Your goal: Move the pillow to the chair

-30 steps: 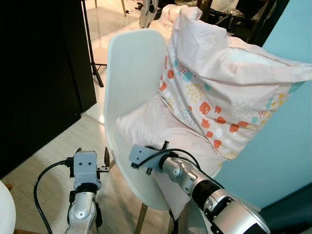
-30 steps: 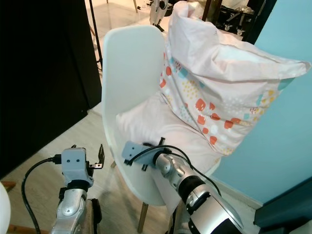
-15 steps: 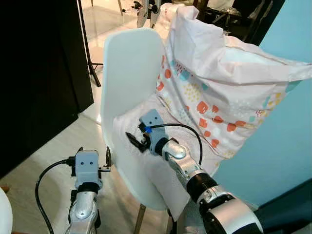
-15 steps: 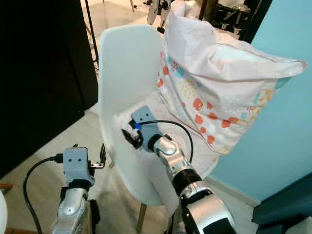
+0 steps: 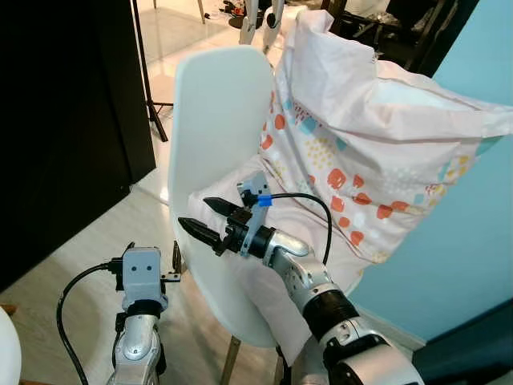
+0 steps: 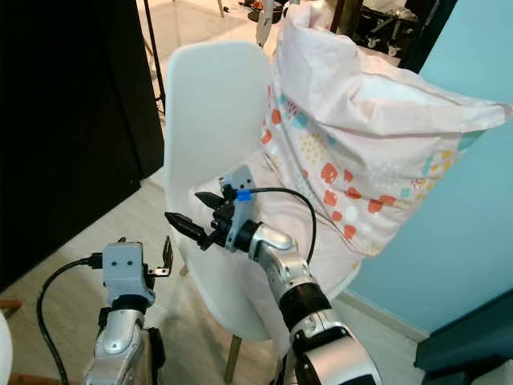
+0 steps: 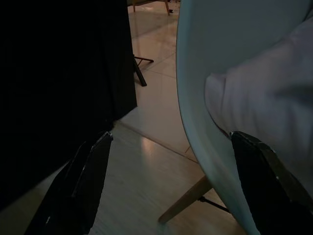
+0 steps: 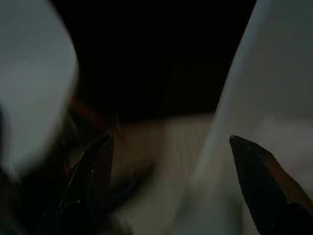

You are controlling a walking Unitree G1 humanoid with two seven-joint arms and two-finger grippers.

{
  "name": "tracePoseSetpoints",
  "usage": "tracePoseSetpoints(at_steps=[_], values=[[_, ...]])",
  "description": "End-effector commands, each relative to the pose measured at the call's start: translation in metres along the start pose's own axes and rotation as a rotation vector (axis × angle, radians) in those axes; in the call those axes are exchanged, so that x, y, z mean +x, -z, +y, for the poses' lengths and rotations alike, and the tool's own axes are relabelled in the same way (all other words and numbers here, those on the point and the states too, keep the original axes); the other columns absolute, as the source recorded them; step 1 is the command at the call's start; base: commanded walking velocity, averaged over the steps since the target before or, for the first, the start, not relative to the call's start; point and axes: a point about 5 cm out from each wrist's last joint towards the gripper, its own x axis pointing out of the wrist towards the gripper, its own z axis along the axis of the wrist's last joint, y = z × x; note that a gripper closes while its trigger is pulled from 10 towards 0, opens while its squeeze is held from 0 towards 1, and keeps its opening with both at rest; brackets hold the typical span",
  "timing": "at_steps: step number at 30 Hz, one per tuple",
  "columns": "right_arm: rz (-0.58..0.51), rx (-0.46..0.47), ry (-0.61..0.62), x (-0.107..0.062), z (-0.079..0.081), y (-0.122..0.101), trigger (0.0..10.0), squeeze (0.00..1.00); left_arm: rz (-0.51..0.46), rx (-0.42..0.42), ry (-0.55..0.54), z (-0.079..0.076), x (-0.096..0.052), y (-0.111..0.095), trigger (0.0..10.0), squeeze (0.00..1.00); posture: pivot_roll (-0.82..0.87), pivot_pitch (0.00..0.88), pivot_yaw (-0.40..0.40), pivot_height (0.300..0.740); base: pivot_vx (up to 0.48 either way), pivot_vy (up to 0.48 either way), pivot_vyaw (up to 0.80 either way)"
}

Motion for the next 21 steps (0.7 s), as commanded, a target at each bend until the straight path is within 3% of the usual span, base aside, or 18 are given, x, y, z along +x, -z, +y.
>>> tracePoseSetpoints(at_steps=[1,2,3,5,12,13,16,21], values=[[0.172,-0.183,-0.005,-0.002,0.001,0.017,10.0,0.11,0.053,0.025,-0.007,0.002,-0.004,0.009,10.0,0.0,0.03,0.122,-0.181,0.553,0.0,0.0,0.0],[0.172,-0.183,-0.005,-0.002,0.001,0.017,10.0,0.11,0.053,0.025,-0.007,0.002,-0.004,0.009,10.0,0.0,0.03,0.122,-0.181,0.553,0.0,0.0,0.0],[0.252,-0.308,-0.001,-0.007,-0.001,0.025,10.0,0.0,0.052,0.025,-0.009,0.003,-0.004,0.009,10.0,0.0,0.04,0.121,-0.183,0.553,0.0,0.0,0.0],[0.357,-0.479,0.024,-0.016,-0.008,0.031,10.0,0.0,0.05,0.024,-0.011,0.004,-0.004,0.009,10.0,0.0,0.03,0.116,-0.189,0.553,0.0,0.0,0.0],[0.504,-0.648,0.09,-0.027,-0.019,0.045,10.0,0.0,0.049,0.026,-0.014,0.004,-0.003,0.009,10.0,0.0,0.03,0.116,-0.192,0.553,0.0,0.0,0.0],[0.605,-0.727,0.105,-0.032,-0.022,0.056,10.0,0.0,0.048,0.023,-0.014,0.002,-0.003,0.009,10.0,0.0,0.03,0.112,-0.19,0.553,0.0,0.0,0.0],[0.718,-0.715,0.1,-0.04,-0.023,0.072,10.0,0.0,0.048,0.021,-0.01,0.0,-0.004,0.009,10.0,0.0,0.03,0.111,-0.184,0.553,0.0,0.0,0.0],[0.742,-0.755,0.17,-0.042,-0.026,0.075,10.0,0.0,0.043,0.023,0.003,-0.001,-0.003,0.008,10.0,0.0,0.04,0.114,-0.177,0.553,0.0,0.0,0.0]])
